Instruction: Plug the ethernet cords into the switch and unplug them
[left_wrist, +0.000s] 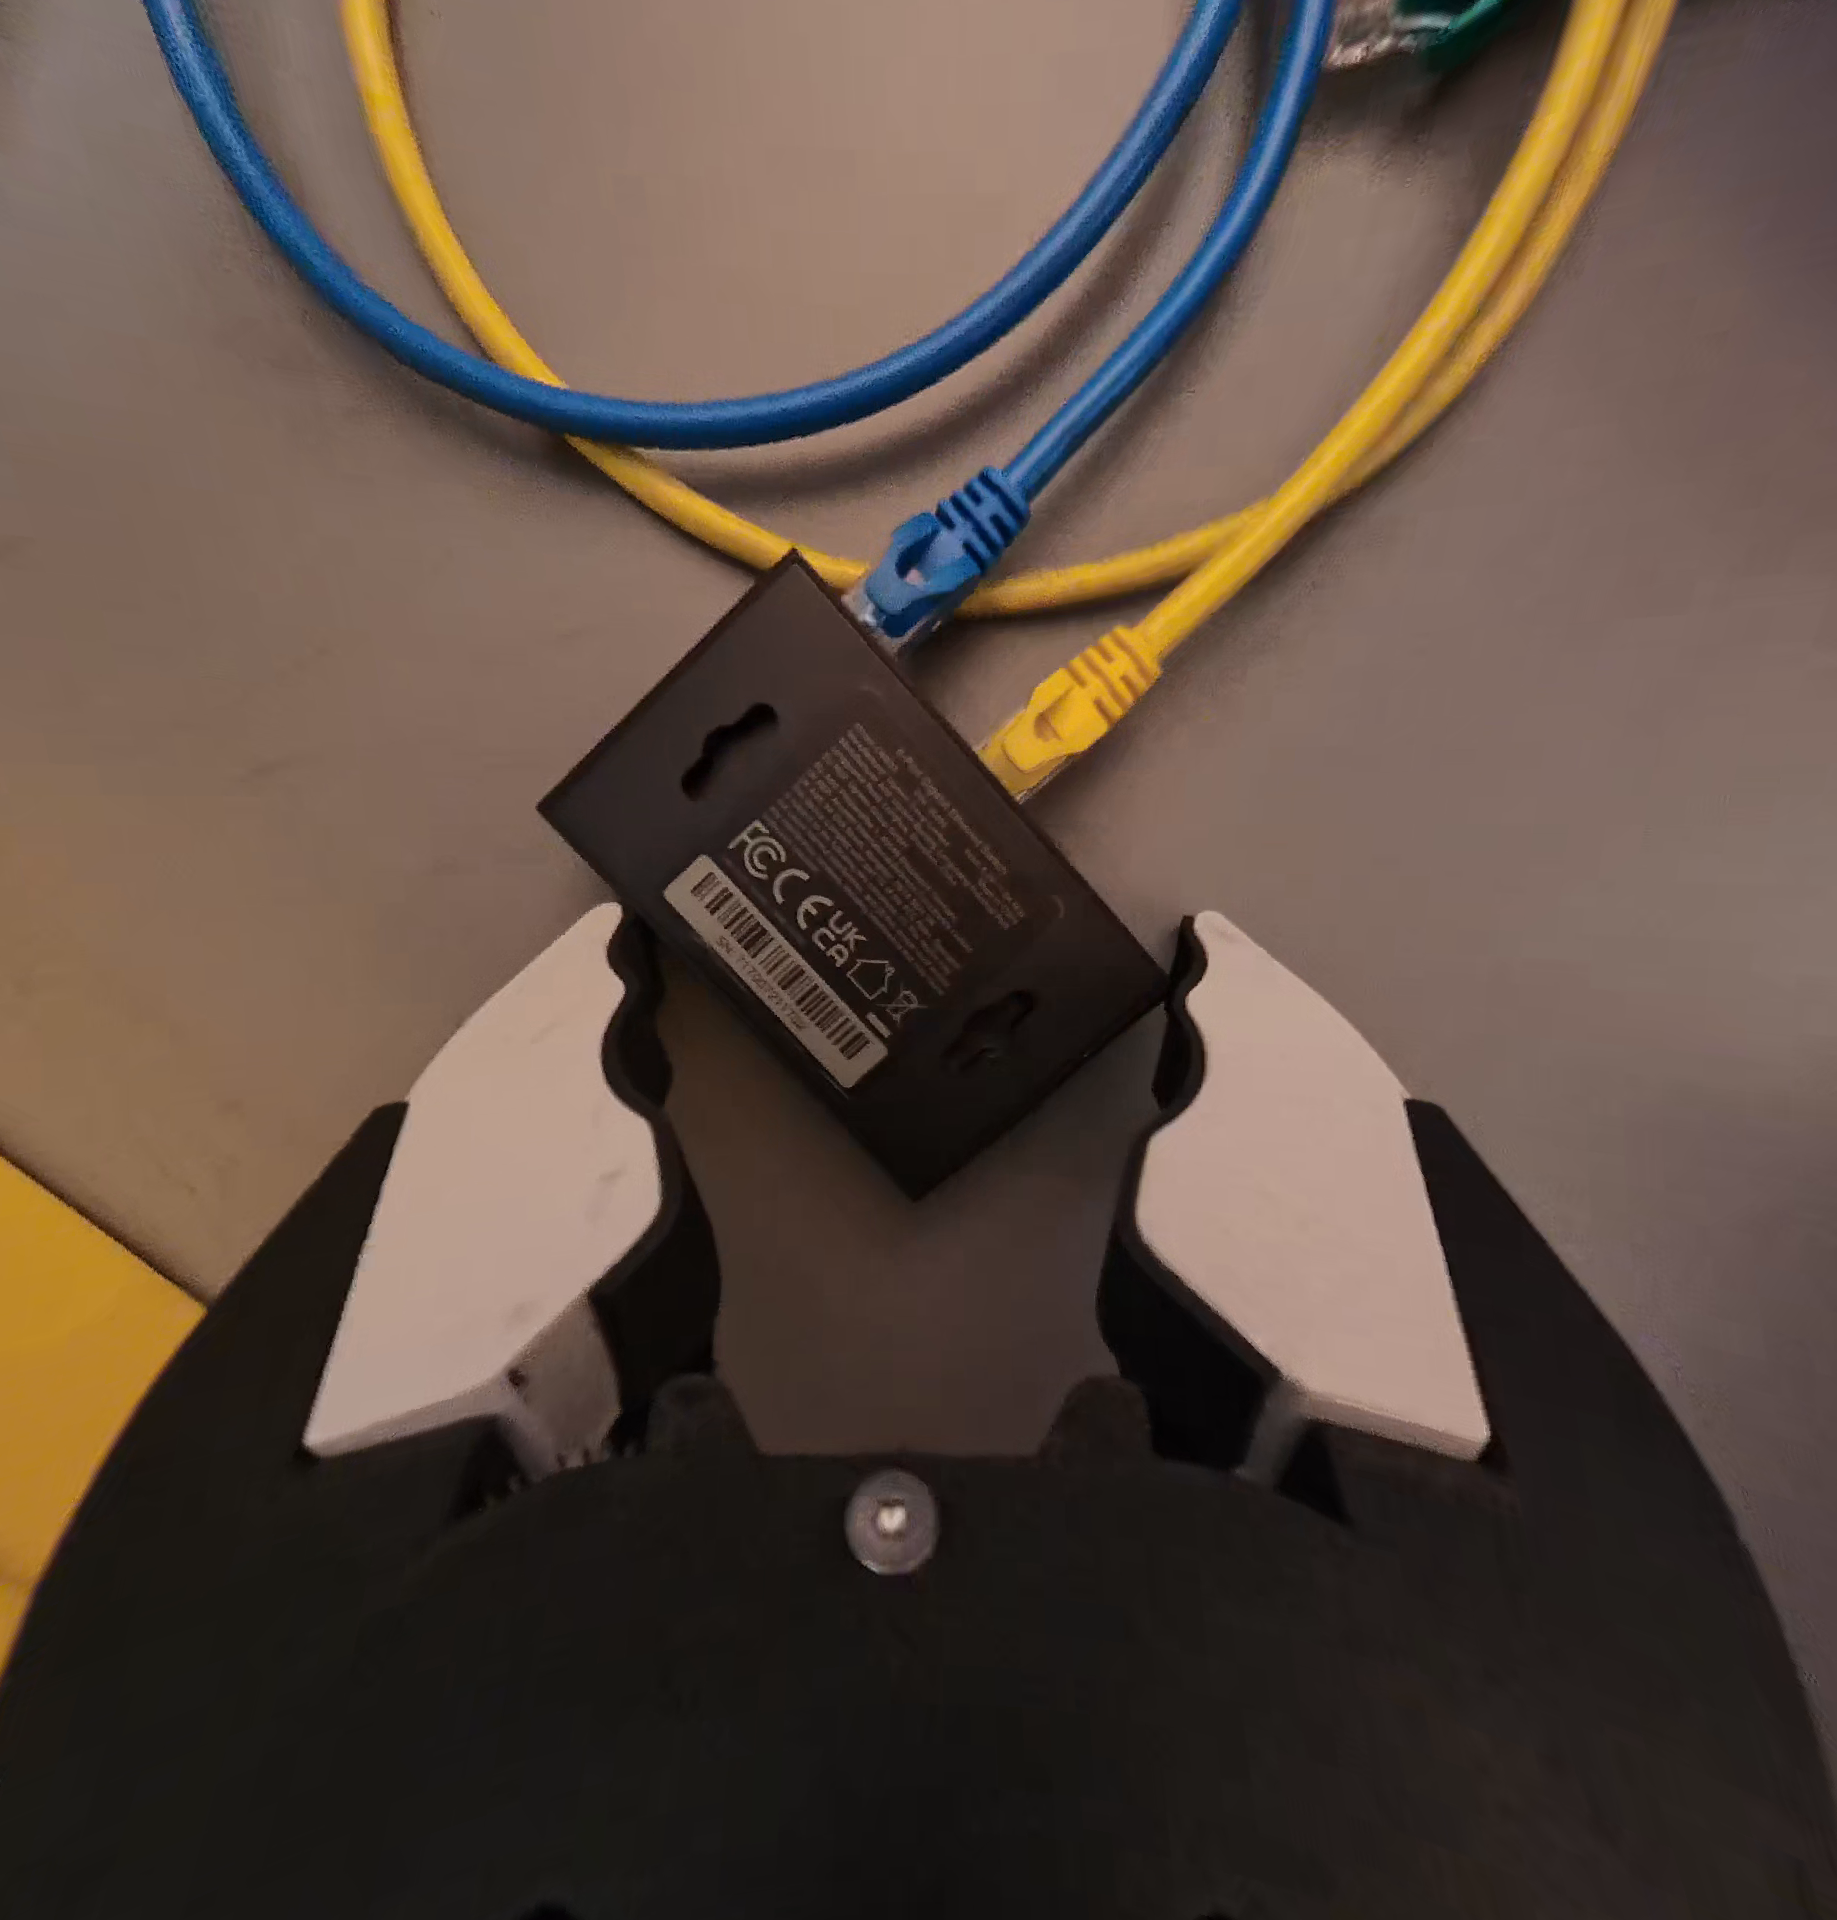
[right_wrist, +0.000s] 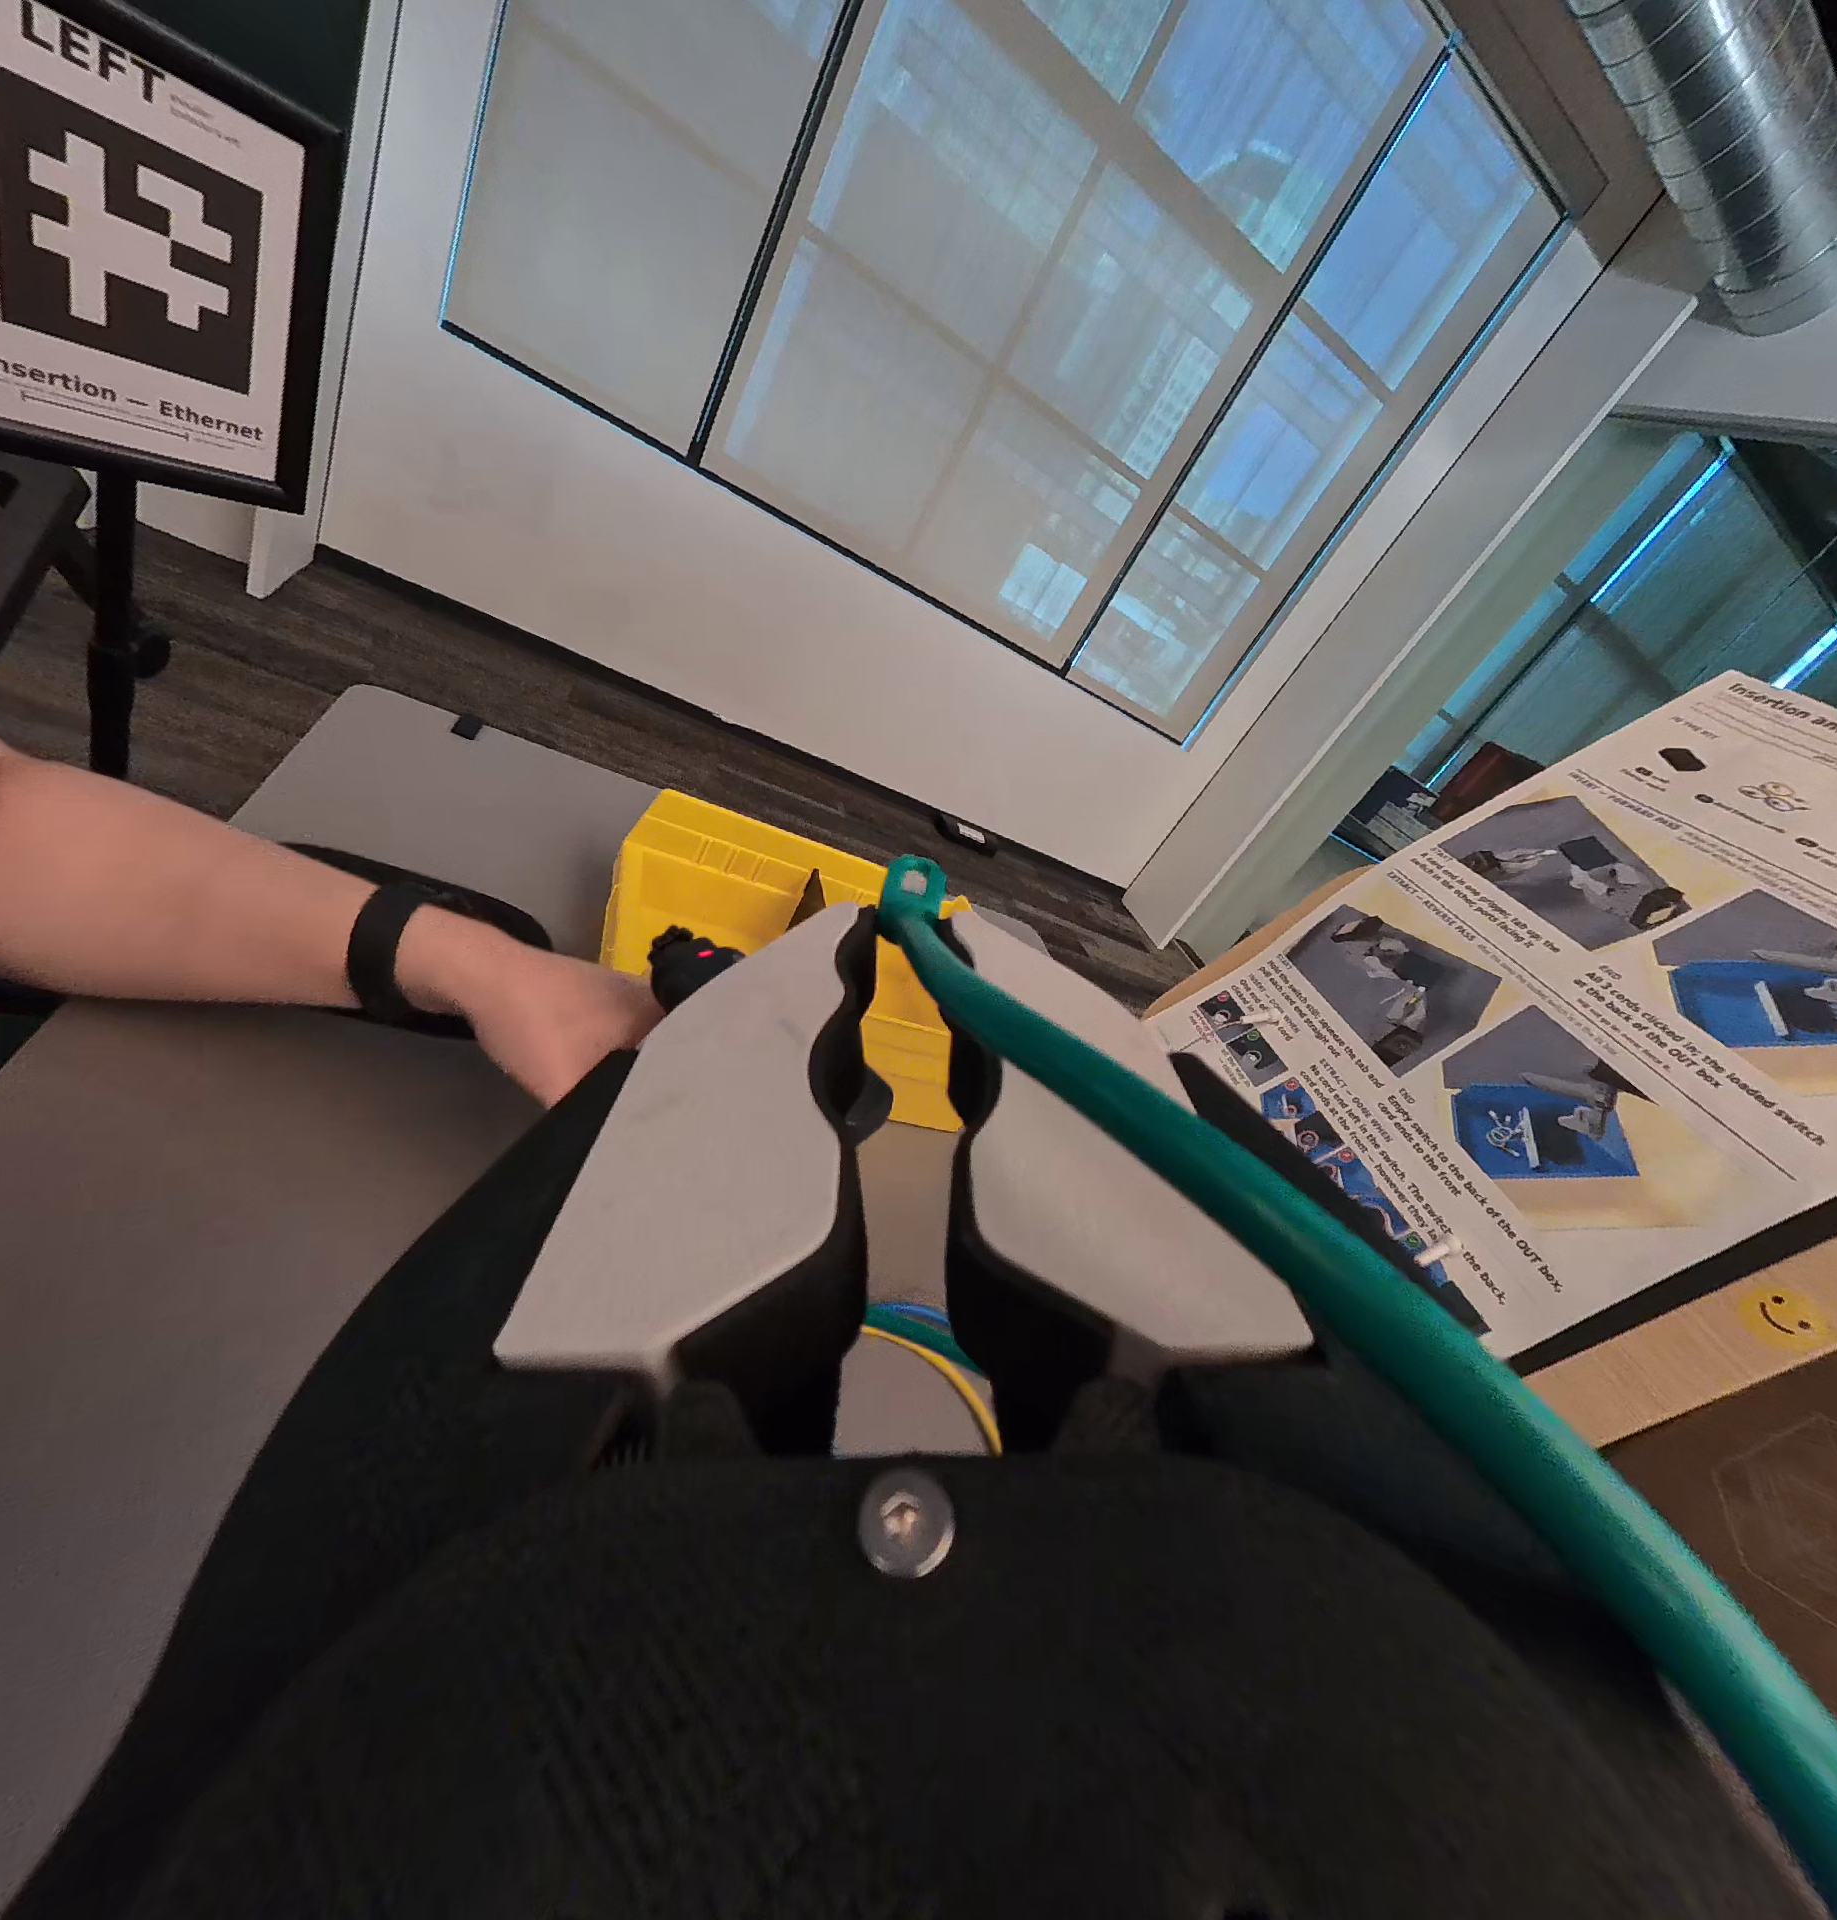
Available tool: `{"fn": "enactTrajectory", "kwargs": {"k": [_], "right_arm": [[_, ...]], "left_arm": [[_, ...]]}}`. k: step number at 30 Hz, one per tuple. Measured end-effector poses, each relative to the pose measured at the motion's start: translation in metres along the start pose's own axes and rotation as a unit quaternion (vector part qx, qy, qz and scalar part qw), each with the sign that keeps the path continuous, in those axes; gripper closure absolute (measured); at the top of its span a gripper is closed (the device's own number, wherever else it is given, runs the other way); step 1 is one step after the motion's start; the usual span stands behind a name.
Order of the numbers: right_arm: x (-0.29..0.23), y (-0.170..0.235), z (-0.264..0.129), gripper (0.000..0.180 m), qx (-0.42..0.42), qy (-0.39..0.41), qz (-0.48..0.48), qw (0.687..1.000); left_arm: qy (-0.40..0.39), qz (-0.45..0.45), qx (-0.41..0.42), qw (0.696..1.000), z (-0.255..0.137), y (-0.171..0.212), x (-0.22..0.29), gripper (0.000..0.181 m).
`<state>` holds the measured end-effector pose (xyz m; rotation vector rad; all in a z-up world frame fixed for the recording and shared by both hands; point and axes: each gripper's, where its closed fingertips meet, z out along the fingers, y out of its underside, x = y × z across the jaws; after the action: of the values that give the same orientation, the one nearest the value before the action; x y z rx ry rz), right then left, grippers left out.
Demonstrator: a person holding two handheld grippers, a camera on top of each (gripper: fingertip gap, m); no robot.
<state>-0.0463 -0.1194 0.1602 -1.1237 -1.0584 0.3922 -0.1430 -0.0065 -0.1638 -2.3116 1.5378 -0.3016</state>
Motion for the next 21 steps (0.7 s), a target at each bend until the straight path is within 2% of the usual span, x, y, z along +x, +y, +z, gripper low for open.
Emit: {"fn": "enactTrajectory", "kwargs": {"k": [1, 5, 11, 14, 17, 21], "right_arm": [[0.0003, -0.0008, -0.0011, 0.169, 0.002, 0.000, 0.000, 1.000], [0.0014, -0.0019, -0.0036, 0.168, 0.005, 0.003, 0.000, 1.000], [-0.0011, -0.0025, -0.0043, 0.168, 0.002, 0.000, -0.005, 1.000], [-0.0007, -0.0024, -0.0045, 0.168, -0.001, 0.002, -0.007, 1.000], [-0.0006, -0.0008, -0.0031, 0.168, -0.004, 0.001, -0.007, 1.000], [-0.0035, -0.0007, -0.0004, 0.168, -0.008, -0.002, -0.011, 1.000]], "left_arm": [[0.008, 0.015, -0.017, 1.000, -0.0016, 0.0040, 0.0006, 0.089], [0.023, 0.028, -0.074, 0.997, -0.0068, 0.0127, 0.0005, 0.095], [0.015, -0.023, -0.065, 0.997, -0.0082, 0.0120, 0.0000, 0.097], [-0.006, -0.093, -0.032, 0.995, -0.0091, 0.0113, -0.0005, 0.100], [-0.044, -0.156, 0.013, 0.987, -0.0094, 0.0096, 0.0006, 0.112], [-0.100, -0.174, 0.085, 0.976, -0.0083, 0.0067, -0.0008, 0.118]]}}
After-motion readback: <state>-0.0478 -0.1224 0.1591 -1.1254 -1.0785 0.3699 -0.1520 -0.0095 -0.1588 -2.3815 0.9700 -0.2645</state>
